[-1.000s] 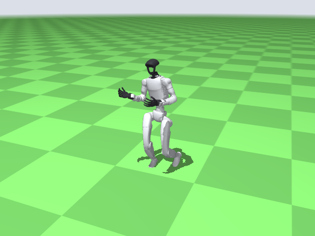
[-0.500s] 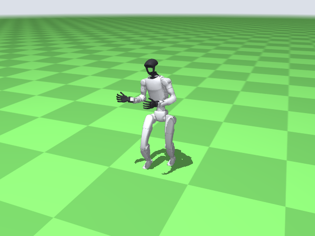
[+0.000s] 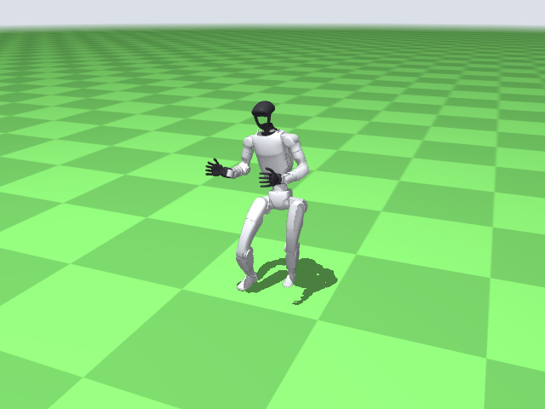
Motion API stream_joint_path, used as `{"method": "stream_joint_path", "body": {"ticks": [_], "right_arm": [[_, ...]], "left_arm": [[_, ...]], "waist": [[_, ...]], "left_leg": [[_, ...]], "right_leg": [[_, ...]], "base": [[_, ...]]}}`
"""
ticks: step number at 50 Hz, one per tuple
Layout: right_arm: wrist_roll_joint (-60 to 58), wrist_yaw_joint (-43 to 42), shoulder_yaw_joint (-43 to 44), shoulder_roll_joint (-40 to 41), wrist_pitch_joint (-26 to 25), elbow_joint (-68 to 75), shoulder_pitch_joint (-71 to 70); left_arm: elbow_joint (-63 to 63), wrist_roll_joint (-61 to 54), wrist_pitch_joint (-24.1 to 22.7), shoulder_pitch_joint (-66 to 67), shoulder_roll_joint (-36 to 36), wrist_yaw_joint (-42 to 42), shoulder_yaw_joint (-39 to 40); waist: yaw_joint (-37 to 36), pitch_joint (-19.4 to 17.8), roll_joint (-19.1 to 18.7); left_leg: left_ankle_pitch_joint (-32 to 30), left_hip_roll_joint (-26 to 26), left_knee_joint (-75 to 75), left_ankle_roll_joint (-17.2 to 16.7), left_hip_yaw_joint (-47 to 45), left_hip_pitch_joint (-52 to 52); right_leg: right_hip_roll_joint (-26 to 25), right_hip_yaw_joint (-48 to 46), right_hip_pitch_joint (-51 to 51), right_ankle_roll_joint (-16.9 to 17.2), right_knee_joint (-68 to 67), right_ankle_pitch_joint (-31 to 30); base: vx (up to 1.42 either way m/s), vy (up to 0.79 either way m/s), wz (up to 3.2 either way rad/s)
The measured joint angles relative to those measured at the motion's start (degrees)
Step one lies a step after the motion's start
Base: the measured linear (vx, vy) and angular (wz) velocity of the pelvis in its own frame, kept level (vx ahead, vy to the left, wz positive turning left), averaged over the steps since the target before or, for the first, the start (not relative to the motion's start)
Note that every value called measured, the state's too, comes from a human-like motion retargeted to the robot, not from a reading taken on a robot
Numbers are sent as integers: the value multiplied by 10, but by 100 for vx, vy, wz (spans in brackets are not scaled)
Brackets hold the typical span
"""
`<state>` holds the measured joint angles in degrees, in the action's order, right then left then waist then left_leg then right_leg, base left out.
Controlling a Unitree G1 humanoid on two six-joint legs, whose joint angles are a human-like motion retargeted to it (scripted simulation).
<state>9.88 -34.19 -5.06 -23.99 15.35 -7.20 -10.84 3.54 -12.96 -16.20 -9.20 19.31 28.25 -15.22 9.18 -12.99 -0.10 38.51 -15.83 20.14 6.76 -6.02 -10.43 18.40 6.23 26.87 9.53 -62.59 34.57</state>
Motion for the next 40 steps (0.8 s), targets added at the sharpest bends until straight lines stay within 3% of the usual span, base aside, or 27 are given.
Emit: {"method": "stream_joint_path", "body": {"ticks": [3,5,8,10,13,27,36,38,40], "right_arm": [[-14,7,-4,-7,-3,-6,13],[-27,15,-7,-9,-9,-14,11],[-37,24,-23,-9,-10,-24,17],[-44,30,-44,-3,-16,-25,-4],[-52,34,-54,-11,-16,-30,-1],[-67,7,-75,-58,2,-55,-50],[-104,-21,-102,-81,11,-58,-66],[-115,-24,-109,-84,10,-56,-63],[-127,-27,-116,-88,8,-53,-58]], "left_arm": [[4,8,0,13,-1,1,-4],[10,11,2,15,5,3,2],[2,10,3,36,14,9,7],[-16,-4,-1,34,39,14,30],[-18,-14,-4,39,41,20,33],[-7,-72,-40,4,55,77,72],[31,-40,-46,-6,52,104,53],[42,-26,-45,-3,50,103,45],[52,-8,-42,2,46,103,37]], "waist": [[-1,-11,16],[-1,-5,1],[-6,-15,14],[-1,-7,0],[-1,-12,17],[20,0,10],[29,-3,-66],[30,-5,-90],[30,-8,-112]], "left_leg": [[11,-11,33,0,-4,-1],[8,2,3,2,4,-9],[22,-7,38,2,1,-10],[23,12,13,2,6,-17],[39,6,51,2,1,-18],[53,74,97,-18,-22,-61],[71,243,329,-56,-53,-11],[50,293,403,-70,-54,8],[-17,342,479,-92,-54,28]], "right_leg": [[16,14,1,-5,-27,14],[2,-1,0,-14,-9,21],[9,17,1,-14,-28,35],[-17,3,-1,-19,-2,35],[-14,16,-1,-18,-21,47],[-65,-32,-58,-73,-31,125],[-190,-98,-133,-136,13,135],[-227,-111,-146,-152,24,136],[-260,-122,-160,-168,36,137]], "base": [[2,-1,1],[15,-2,7],[9,-6,1],[21,-6,1],[15,-10,-5],[25,-13,-4],[22,-14,2],[20,-10,5],[18,-9,7]]}}
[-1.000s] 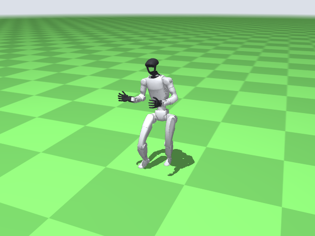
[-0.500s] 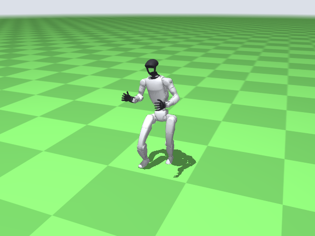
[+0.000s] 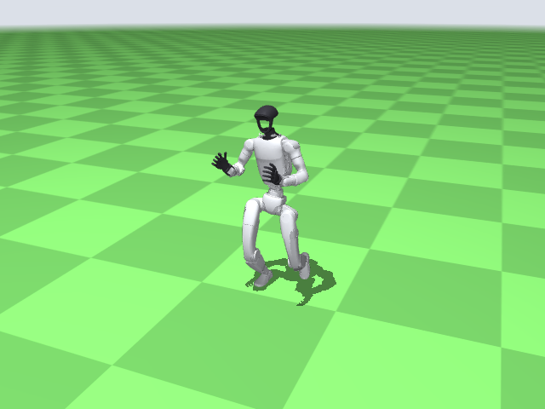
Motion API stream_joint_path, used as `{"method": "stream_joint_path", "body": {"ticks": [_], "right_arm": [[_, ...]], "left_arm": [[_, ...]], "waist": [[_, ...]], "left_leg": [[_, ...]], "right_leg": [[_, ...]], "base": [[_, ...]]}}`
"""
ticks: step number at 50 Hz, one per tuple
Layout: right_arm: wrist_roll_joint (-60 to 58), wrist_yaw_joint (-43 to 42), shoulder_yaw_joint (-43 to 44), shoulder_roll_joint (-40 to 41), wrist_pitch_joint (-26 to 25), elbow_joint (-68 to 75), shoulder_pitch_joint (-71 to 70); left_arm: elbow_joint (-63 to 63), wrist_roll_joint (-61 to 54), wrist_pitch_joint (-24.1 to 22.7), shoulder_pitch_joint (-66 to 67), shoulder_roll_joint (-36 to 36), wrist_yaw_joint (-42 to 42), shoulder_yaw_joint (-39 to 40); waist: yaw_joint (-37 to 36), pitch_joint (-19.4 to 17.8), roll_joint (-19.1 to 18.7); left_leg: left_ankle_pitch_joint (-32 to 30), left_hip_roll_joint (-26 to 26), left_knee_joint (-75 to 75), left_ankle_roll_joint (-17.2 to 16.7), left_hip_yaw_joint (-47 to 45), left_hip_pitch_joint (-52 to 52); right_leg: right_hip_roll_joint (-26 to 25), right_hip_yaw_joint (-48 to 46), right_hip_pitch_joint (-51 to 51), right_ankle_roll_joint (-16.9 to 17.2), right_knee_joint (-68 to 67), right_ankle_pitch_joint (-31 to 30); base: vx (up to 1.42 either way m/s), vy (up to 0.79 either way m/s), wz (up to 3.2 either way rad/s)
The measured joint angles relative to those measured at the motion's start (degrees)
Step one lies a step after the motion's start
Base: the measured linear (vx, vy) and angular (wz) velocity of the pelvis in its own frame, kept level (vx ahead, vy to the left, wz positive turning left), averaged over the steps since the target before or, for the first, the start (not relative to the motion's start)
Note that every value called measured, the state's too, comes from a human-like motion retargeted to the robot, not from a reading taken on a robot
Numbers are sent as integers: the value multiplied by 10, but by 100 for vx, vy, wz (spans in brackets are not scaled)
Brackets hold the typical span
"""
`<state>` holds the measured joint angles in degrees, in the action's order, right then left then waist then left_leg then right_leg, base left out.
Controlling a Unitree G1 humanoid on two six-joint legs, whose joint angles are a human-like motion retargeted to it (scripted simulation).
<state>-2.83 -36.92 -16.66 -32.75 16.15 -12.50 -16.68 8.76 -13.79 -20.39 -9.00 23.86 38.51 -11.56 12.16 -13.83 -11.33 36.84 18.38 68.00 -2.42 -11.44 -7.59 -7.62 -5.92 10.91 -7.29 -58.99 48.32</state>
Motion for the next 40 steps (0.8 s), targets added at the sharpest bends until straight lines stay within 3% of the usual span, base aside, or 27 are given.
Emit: {"method": "stream_joint_path", "body": {"ticks": [4,8,13,17,23,28,33,37,40], "right_arm": [[-32,-9,-12,-6,-8,6,13],[-67,-14,-21,-12,-15,12,26],[-94,-5,-27,-12,-15,20,51],[-97,4,-25,-1,-12,23,75],[-92,7,-14,11,-7,7,93],[-95,8,-13,13,-12,-16,82],[-97,11,-16,19,-15,-33,70],[-94,28,-27,26,-17,-43,60],[-91,41,-34,32,-21,-49,52]], "left_arm": [[18,38,8,13,-14,-3,-14],[33,78,16,27,-29,-6,-18],[45,114,19,46,-41,-9,-10],[51,123,16,61,-38,-6,1],[53,128,13,76,-14,9,20],[49,140,17,78,16,20,24],[32,165,27,69,34,31,8],[15,187,40,60,39,35,-7],[4,193,46,55,42,36,-15]], "waist": [[-6,-16,-37],[-18,-31,-59],[-41,-36,-65],[-63,-31,-51],[-89,-16,-4],[-100,11,39],[-95,32,94],[-83,45,132],[-79,48,145]], "left_leg": [[-57,66,137,-8,24,61],[-58,96,243,-5,47,143],[-13,101,287,-5,66,273],[6,85,236,-15,80,373],[-25,9,53,-43,120,463],[-75,-81,-65,-50,154,466],[-70,-173,-70,-5,115,428],[-49,-242,-87,36,81,397],[-33,-263,-99,58,68,375]], "right_leg": [[-57,-7,-27,-25,19,4],[-92,1,-46,-36,24,13],[-100,27,-59,-30,26,17],[-78,54,-71,-18,25,17],[-12,87,-88,14,27,17],[62,100,-84,41,9,17],[151,142,-94,91,-61,-11],[180,198,-89,164,-122,-88],[203,202,-72,196,-170,-156]], "base": [[17,-5,5],[18,1,3],[18,4,-9],[22,7,-21],[29,14,-19],[36,23,-11],[38,31,23],[33,28,49],[26,21,22]]}}
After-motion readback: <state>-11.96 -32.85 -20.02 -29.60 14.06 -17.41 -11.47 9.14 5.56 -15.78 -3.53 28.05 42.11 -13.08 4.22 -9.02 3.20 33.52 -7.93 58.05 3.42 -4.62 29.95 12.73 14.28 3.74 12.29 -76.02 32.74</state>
